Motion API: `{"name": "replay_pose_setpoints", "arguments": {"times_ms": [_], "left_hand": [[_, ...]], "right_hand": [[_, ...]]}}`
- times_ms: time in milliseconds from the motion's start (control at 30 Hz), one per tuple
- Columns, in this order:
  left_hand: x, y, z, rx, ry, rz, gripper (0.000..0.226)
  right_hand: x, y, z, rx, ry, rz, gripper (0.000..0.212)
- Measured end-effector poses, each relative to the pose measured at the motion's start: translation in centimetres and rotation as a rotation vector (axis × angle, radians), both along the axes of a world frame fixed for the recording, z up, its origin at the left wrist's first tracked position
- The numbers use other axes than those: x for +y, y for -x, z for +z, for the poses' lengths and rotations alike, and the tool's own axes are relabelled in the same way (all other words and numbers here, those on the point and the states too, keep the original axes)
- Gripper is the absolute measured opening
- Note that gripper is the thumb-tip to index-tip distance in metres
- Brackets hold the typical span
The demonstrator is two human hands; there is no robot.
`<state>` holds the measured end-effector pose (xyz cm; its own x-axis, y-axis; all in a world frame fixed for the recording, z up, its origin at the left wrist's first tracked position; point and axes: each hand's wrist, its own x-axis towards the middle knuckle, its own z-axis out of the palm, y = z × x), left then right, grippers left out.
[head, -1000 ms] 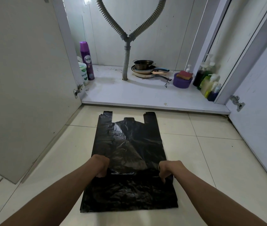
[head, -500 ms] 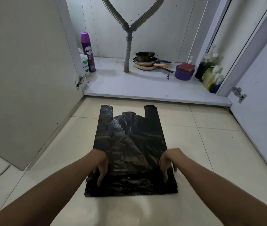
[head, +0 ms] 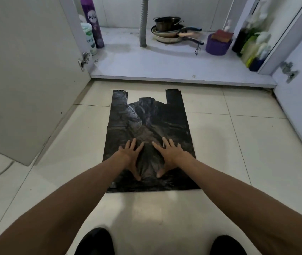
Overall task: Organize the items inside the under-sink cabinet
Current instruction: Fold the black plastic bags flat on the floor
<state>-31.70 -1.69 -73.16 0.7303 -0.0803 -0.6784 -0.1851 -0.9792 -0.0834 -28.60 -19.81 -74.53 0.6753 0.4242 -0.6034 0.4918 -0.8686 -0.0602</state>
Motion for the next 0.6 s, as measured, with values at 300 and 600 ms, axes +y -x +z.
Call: {"name": "replay_pose_setpoints", "arguments": {"times_ms": [300, 600], "left_hand": [[5.1, 0.2, -1.1, 0.033, -0.110, -0.007, 0.167], [4.8, -4.0, 1.8, 0.091, -0.188, 0.020, 0.149]], "right_hand": [[-6.6, -0.9, -0.5, 0.018, 0.243, -0.091, 0.159], [-4.8, -5.4, 4.6, 0.128, 0.594, -0.192, 0.095]]}}
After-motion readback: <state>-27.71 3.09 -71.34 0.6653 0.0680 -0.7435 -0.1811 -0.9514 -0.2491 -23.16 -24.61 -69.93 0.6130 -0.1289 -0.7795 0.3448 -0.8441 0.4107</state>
